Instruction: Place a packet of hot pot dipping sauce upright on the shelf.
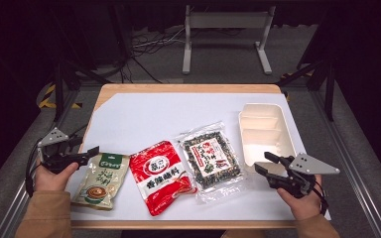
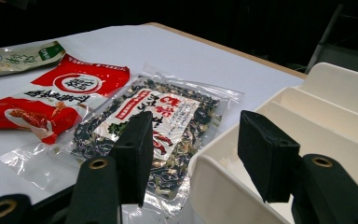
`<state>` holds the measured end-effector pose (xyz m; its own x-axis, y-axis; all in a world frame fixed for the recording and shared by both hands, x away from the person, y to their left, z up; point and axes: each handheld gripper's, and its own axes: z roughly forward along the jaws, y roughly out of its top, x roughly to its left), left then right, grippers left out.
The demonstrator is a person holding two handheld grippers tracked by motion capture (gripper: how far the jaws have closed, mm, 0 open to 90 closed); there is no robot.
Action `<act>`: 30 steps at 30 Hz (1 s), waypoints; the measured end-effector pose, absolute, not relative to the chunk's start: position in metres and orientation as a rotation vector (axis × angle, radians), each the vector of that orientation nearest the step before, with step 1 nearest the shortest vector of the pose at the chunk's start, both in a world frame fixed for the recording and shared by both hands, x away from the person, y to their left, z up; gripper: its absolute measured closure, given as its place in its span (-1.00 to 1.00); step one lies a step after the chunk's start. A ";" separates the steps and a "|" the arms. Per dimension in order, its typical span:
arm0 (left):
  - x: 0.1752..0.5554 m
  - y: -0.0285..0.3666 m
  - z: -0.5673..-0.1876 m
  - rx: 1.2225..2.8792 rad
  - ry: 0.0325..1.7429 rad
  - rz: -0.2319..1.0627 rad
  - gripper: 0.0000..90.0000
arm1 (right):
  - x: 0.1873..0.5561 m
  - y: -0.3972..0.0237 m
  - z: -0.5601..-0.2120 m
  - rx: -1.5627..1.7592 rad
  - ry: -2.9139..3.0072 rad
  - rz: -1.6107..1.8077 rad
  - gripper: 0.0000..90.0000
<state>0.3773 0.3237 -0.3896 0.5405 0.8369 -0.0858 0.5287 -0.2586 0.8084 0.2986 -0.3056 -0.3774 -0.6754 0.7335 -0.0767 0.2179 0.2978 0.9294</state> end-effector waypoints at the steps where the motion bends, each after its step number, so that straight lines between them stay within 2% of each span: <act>1: 0.379 0.322 -0.392 1.951 1.114 0.451 -0.48 | 0.298 -0.305 -0.377 0.841 2.074 1.365 0.02; 6: 0.386 0.325 -0.402 1.973 1.141 0.420 -0.52 | 0.298 -0.304 -0.377 0.838 2.075 1.372 0.02; 11: 0.391 0.334 -0.417 1.959 1.143 0.333 -0.60 | 0.297 -0.305 -0.377 0.834 2.076 1.370 0.01; 18: 0.400 0.332 -0.431 1.985 1.216 0.245 -0.60 | 0.295 -0.305 -0.377 0.834 2.078 1.359 0.01; 30: 0.408 0.330 -0.440 2.042 1.259 0.181 -0.60 | 0.291 -0.309 -0.378 0.844 2.070 1.349 0.00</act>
<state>0.4084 0.3305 -0.4405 0.5131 0.8240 -0.2404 0.7233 -0.2642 0.6380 0.2908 -0.3088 -0.3776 -0.6680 0.7387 -0.0899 0.2159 0.3080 0.9266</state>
